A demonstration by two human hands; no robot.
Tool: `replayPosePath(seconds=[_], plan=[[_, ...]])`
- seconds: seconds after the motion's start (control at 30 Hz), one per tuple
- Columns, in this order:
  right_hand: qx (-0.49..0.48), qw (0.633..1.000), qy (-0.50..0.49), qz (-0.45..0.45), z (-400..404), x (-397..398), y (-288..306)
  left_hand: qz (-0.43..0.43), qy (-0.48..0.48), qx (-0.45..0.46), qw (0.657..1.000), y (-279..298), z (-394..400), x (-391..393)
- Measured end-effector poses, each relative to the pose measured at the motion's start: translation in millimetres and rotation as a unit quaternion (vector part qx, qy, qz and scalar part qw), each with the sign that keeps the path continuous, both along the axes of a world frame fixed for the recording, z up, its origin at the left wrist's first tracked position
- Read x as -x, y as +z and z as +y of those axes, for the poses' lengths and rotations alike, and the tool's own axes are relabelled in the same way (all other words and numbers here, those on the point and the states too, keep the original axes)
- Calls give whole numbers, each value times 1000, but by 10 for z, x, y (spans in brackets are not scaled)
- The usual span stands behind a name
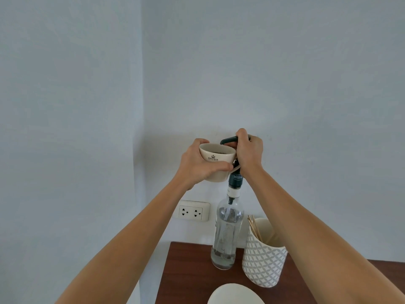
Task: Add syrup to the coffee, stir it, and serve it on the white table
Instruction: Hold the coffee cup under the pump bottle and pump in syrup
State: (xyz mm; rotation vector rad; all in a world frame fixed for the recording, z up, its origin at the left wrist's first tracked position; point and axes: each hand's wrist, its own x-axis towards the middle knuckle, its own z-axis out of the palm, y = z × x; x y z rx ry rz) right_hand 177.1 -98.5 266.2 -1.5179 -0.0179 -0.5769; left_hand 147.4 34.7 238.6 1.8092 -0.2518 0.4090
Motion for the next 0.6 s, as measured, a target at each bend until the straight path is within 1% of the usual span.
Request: replayPosePath(seconds=[0.37, 0.6], plan=[[31, 1000, -6, 1, -20, -15, -34, 2, -3, 2, 1000, -11, 3, -24], [38, 999, 0, -17, -31, -32, -58, 6, -3, 9, 1000, -8, -7, -23]])
